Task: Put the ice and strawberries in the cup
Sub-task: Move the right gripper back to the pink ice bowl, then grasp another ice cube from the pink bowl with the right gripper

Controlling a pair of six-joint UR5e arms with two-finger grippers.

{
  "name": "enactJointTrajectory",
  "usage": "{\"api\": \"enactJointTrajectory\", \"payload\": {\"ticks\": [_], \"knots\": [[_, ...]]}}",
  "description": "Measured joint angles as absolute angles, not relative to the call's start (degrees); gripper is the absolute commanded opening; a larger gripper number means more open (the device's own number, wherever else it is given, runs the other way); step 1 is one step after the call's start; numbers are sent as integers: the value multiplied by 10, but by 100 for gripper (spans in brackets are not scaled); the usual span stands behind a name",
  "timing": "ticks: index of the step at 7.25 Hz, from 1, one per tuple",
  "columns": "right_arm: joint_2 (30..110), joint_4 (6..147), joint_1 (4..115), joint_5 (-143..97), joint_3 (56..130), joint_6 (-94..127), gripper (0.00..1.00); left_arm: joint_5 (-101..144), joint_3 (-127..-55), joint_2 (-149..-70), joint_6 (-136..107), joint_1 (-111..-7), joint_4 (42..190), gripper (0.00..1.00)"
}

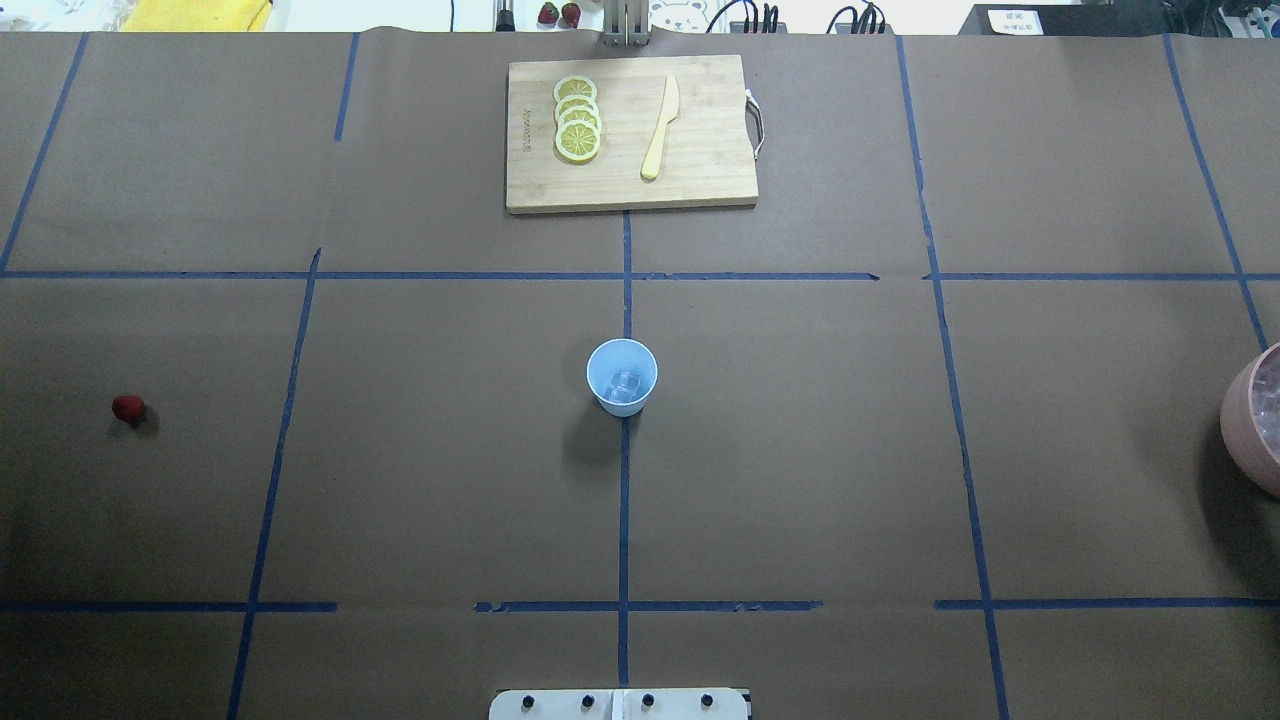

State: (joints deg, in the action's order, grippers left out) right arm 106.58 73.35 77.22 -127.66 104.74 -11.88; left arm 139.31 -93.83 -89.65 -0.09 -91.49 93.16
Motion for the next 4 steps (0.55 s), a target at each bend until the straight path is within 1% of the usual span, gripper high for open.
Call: {"api": "enactJointTrajectory", "payload": {"ticks": [1, 4], "knots": [[1067, 728, 772, -1277, 1034, -120, 77, 1393, -939, -896, -1, -915, 932, 100], [1067, 724, 753, -1274, 1016, -127, 76, 1395, -941, -896, -1, -915, 932, 100]]}}
